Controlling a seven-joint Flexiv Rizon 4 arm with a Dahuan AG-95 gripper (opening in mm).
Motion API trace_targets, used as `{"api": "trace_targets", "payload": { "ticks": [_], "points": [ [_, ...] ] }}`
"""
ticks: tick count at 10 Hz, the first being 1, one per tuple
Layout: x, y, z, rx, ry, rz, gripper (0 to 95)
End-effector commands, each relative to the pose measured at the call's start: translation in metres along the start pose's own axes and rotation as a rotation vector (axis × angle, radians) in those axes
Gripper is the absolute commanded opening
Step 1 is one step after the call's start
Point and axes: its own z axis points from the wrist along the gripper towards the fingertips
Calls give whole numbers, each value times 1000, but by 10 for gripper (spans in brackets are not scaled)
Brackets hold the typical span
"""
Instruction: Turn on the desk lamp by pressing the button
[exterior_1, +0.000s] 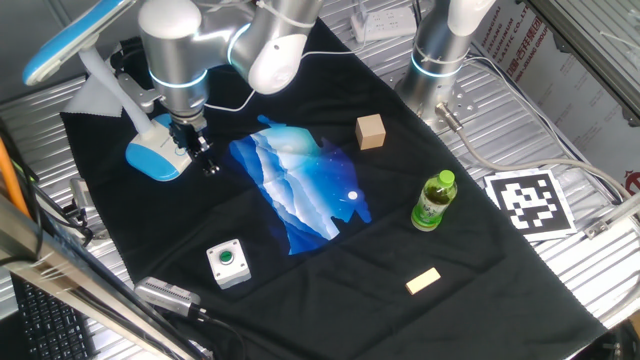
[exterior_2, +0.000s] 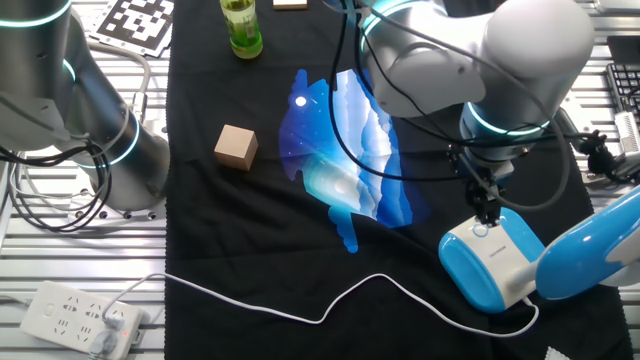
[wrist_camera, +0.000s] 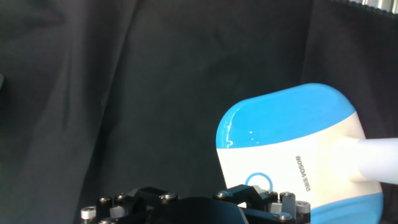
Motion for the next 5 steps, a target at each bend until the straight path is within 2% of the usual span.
{"api": "trace_targets", "payload": {
  "ticks": [1, 5],
  "points": [
    [1, 0, -1, 4, 5, -1, 950],
    [2, -1, -1, 3, 12, 0, 950]
  ]
}}
